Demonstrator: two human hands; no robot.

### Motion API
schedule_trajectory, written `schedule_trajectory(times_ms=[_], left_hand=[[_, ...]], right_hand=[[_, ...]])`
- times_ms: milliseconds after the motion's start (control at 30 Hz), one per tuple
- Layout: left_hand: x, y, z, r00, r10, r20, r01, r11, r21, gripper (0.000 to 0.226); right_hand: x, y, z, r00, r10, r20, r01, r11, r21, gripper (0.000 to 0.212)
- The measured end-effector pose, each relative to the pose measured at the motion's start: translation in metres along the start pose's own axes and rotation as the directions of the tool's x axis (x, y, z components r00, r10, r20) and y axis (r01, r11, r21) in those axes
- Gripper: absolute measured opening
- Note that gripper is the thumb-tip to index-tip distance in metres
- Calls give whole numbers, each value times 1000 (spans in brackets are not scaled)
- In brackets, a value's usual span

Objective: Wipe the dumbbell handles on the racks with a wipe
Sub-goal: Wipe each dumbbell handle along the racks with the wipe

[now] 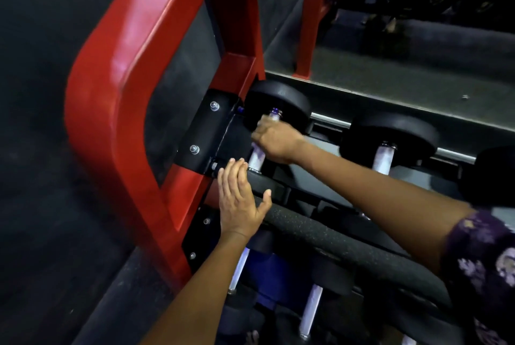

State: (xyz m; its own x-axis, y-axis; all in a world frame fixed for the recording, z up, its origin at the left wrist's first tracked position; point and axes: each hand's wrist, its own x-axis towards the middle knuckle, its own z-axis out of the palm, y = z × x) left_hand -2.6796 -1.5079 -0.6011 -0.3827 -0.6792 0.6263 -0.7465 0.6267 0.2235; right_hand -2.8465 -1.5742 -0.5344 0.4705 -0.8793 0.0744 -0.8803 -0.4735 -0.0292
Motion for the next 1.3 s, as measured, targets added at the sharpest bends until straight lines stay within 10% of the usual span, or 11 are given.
schedule_trajectory(times_ms=[100,267,433,700,967,1167,1300], left_hand=[[1,-1,-2,1000,3,8,-3,1000,-4,57],[0,-3,-4,999,17,41,-17,1000,-5,60],[0,-2,-6,999,2,45,-1,999,-36,58],[0,-4,-4,1000,10,26,-8,998,-67,60],[1,-4,-1,1000,18,-13,-19,998,-62,58],[3,-3,-2,1000,20,-16,-22,997,-73,59],[1,-3,-2,999,24,-24,-25,997,-68,59]], right_hand=[[-8,-15,2,978,-94,188,88,995,41,26],[-3,9,-4,989,131,-73,-133,991,-28,34],[-23,-22,9,994,-1,108,1,1000,1,49],[-14,-30,14,888,431,-161,-425,902,71,40],[-21,-28,21,908,398,-128,-339,880,334,46],[-20,-7,14,899,418,-132,-398,904,155,61],[-28,-31,29,841,542,3,-450,695,562,55]])
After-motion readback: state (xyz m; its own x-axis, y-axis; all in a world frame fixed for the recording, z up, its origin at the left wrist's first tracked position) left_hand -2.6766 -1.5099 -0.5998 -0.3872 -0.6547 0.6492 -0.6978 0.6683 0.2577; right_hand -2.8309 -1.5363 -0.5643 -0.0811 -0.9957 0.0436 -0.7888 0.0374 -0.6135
